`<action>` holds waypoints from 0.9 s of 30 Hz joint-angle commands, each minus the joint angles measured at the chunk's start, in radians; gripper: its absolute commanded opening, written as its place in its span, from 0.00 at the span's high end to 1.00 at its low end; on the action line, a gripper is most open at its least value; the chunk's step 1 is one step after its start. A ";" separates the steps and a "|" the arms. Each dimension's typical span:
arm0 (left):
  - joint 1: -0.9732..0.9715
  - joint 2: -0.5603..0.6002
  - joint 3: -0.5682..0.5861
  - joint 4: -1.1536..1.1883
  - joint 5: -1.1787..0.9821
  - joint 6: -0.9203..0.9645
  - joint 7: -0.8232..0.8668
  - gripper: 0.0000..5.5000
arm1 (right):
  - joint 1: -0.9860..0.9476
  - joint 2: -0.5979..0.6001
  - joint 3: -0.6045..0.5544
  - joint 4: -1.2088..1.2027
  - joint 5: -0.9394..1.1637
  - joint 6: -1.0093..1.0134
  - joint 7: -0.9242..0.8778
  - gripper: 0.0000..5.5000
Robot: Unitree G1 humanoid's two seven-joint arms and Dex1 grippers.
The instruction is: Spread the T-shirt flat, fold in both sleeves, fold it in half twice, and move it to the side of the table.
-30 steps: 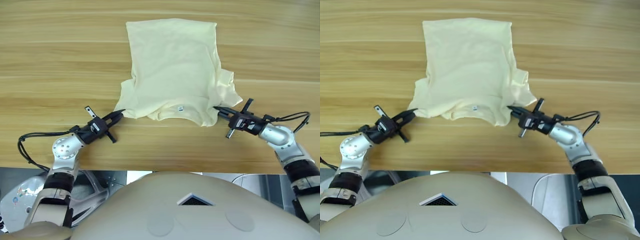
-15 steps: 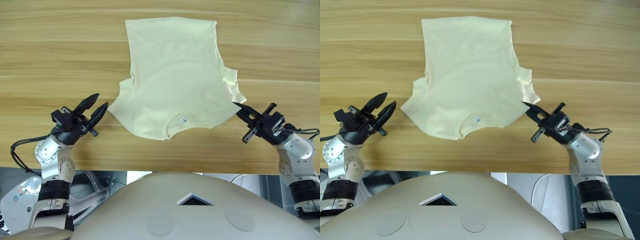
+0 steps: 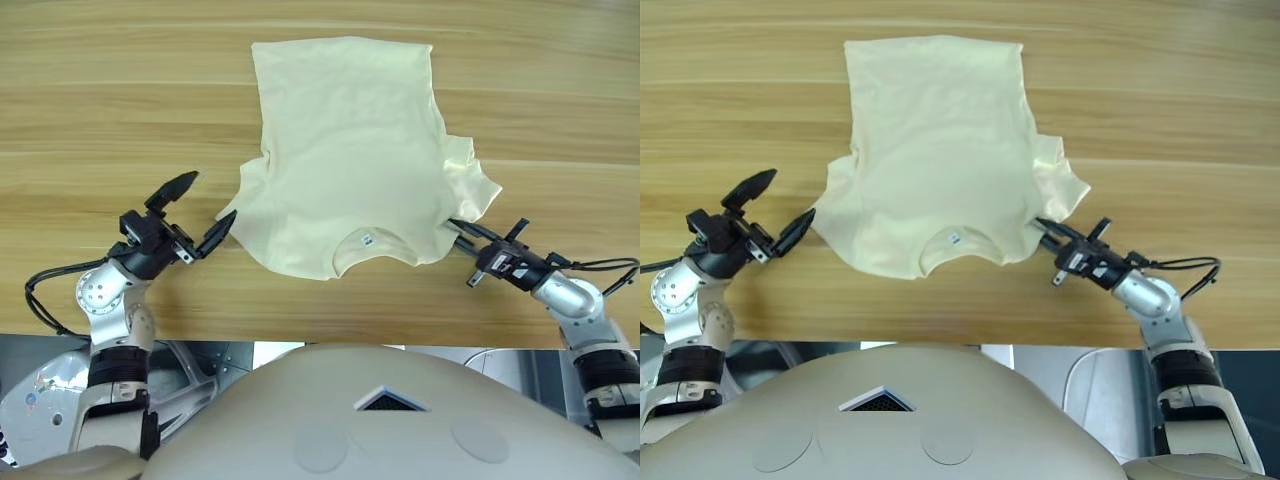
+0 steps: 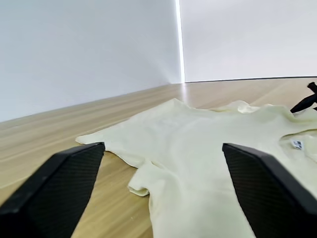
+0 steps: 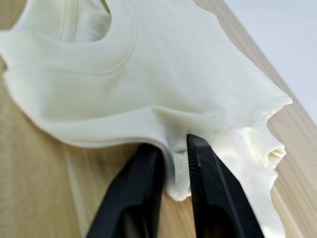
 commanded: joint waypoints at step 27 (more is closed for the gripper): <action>0.015 0.028 -0.336 -0.138 0.946 -0.070 0.612 0.02 | -0.459 -0.022 -0.082 0.223 -0.257 0.203 -0.263 0.65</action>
